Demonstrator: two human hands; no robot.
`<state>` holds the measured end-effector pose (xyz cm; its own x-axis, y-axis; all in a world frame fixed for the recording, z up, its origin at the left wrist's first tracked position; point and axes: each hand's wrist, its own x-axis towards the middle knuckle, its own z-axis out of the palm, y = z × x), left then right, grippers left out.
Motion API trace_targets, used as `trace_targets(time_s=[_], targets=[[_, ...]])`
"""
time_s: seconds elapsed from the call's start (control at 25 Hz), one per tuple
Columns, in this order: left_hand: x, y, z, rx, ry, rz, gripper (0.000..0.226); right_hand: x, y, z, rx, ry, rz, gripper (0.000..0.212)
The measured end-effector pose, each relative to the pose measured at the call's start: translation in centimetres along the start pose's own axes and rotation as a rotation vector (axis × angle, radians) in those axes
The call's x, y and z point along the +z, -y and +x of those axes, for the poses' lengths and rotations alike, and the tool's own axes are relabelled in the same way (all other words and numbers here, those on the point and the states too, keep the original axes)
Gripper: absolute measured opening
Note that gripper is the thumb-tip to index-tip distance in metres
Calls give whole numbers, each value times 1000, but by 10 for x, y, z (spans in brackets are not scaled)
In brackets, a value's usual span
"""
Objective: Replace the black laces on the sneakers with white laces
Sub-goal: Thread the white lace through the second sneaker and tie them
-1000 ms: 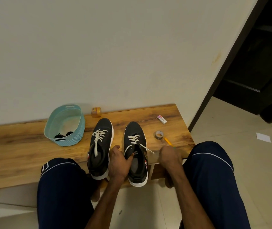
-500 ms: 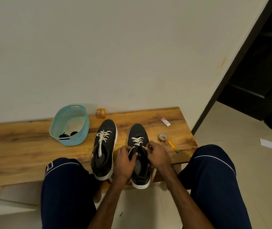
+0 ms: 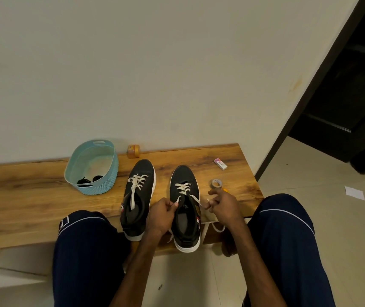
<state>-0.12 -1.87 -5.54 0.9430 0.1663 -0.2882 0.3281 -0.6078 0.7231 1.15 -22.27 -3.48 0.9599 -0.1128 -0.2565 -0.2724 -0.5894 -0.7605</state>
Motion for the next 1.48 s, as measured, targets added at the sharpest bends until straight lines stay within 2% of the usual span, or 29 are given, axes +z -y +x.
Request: trace_targets(time_s=[0.08, 0.2, 0.32, 0.44, 0.6, 0.76, 0.92, 1.04, 1.24, 1.4, 1.48], targets=[[-1, -2, 1, -5, 13, -32, 24, -5, 3, -1, -17, -73, 83, 13], [-2, -4, 0, -9, -10, -176, 21, -6, 6, -4, -74, -144, 81, 20], [-4, -5, -3, 121, -138, -72, 32, -5, 7, -6, -112, -171, 99, 13], [-1, -11, -8, 221, -141, -1, 30, -6, 9, -7, -132, -128, 126, 15], [4, -14, -9, 222, -176, 58, 24, -1, 14, -11, -129, -123, 223, 11], [4, -14, -11, 244, -149, 71, 36, 13, 16, -9, -182, -115, 116, 10], [9, -14, -10, 245, -194, 106, 26, 27, 23, -4, -276, -67, 41, 3], [8, -12, -8, 156, -214, -38, 22, 36, 31, 1, -331, -35, -116, 5], [8, -7, -4, 49, -158, -239, 22, 49, 44, 2, -377, -30, -378, 10], [12, 1, -5, 60, -148, -354, 16, 59, 47, 1, -386, -77, -453, 11], [13, 2, -3, 58, -125, -386, 14, 59, 44, 1, -370, -68, -415, 11]])
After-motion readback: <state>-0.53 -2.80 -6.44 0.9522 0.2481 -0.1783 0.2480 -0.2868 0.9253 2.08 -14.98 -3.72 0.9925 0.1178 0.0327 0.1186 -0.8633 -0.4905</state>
